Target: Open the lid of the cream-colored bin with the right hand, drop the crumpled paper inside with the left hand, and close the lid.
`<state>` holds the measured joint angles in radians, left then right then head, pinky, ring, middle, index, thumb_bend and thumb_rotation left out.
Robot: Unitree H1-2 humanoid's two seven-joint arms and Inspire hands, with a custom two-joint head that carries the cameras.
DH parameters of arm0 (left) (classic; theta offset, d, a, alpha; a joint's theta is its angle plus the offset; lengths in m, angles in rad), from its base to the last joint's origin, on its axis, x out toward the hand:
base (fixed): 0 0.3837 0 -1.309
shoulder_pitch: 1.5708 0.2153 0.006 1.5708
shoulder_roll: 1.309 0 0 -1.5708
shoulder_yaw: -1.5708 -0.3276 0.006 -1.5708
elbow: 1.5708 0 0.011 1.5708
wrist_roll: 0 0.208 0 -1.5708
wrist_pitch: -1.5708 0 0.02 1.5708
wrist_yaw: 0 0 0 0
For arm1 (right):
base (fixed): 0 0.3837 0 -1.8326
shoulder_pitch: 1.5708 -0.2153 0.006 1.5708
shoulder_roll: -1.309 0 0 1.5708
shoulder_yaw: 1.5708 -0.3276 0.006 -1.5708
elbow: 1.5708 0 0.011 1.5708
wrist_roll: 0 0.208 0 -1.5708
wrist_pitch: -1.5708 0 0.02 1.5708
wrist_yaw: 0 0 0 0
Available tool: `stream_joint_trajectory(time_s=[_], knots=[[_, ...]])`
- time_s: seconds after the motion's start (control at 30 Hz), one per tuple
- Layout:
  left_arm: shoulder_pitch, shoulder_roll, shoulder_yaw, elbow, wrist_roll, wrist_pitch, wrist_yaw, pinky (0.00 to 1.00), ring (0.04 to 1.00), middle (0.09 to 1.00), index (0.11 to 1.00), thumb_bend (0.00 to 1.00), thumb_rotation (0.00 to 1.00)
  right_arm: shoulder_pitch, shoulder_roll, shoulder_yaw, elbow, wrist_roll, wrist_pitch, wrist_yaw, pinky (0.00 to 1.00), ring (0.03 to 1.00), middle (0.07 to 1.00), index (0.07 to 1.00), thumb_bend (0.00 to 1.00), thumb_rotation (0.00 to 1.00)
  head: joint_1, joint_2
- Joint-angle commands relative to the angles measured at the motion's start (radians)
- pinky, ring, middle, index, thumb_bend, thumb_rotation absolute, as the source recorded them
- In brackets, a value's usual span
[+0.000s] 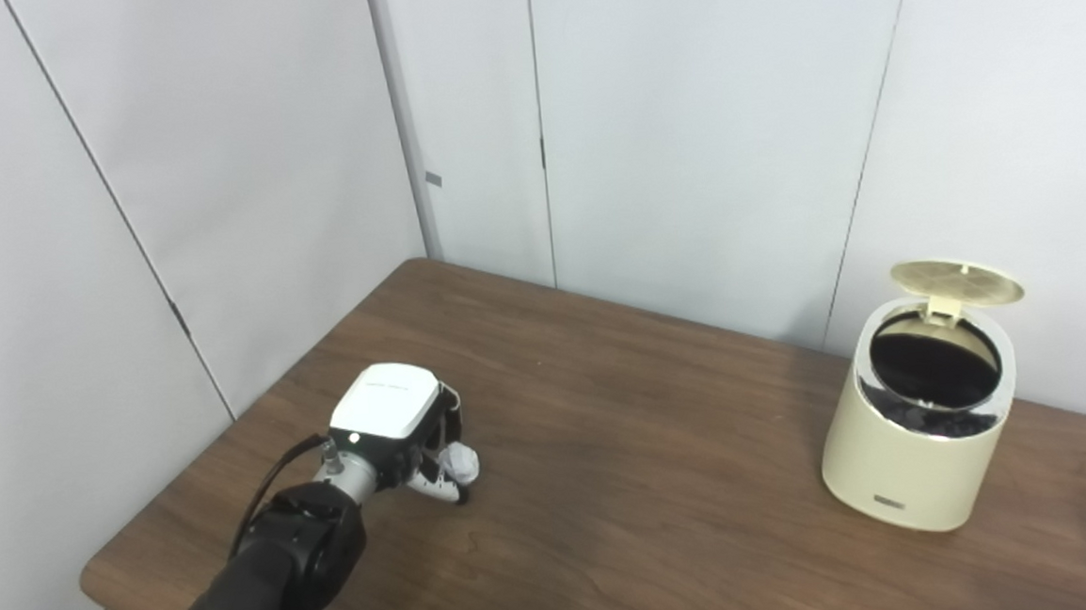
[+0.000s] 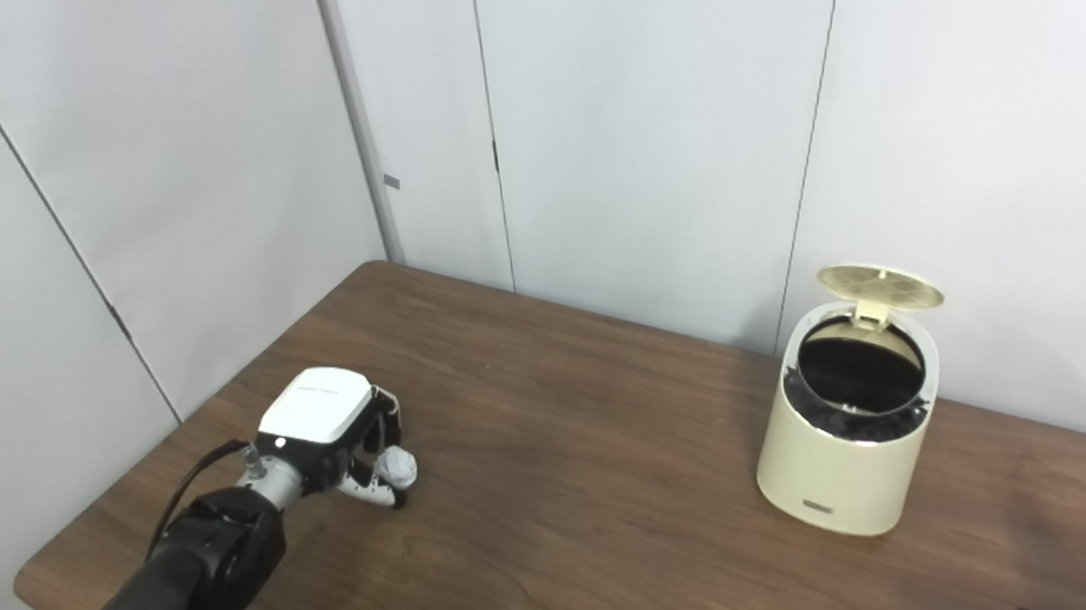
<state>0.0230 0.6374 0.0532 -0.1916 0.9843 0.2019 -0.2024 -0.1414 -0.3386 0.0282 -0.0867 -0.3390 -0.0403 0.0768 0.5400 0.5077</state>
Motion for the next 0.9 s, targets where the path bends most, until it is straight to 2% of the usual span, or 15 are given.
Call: stream_joint_trajectory(time_s=[0.0,0.43,0.6,0.77,0.87], knots=[[-0.005,0.016,-0.024,0.034,0.007,-0.011,0.005,0.19,0.274,0.471,0.486,0.53,0.00,-0.022,-0.018,-0.014,-0.027,0.005,-0.035,-0.010,0.00,0.886,0.982,0.956,0.92,0.68,0.001,0.003],[-0.012,0.008,-0.060,0.080,-0.009,-0.023,0.073,0.19,0.280,0.471,0.486,0.53,0.00,-0.018,-0.020,-0.013,-0.032,-0.008,-0.033,-0.011,0.00,0.901,0.988,0.952,0.91,0.69,-0.001,0.004],[-0.014,0.013,-0.061,0.044,0.002,-0.013,0.068,0.21,0.289,0.471,0.486,0.53,0.00,-0.020,-0.019,-0.015,-0.031,-0.005,-0.034,-0.012,0.00,0.895,0.986,0.949,0.90,0.68,-0.016,0.008],[-0.017,0.008,-0.038,-0.011,0.004,-0.029,0.123,0.16,0.233,0.471,0.485,0.53,0.00,-0.028,-0.017,-0.016,-0.016,0.004,-0.045,-0.013,0.00,0.894,0.979,0.938,0.90,0.66,-0.020,0.008],[-0.026,-0.004,-0.015,-0.054,-0.013,-0.044,0.158,0.17,0.234,0.471,0.484,0.53,0.00,-0.034,-0.018,-0.012,-0.014,0.001,-0.037,-0.009,0.00,0.909,0.991,0.948,0.90,0.67,-0.025,0.007]])
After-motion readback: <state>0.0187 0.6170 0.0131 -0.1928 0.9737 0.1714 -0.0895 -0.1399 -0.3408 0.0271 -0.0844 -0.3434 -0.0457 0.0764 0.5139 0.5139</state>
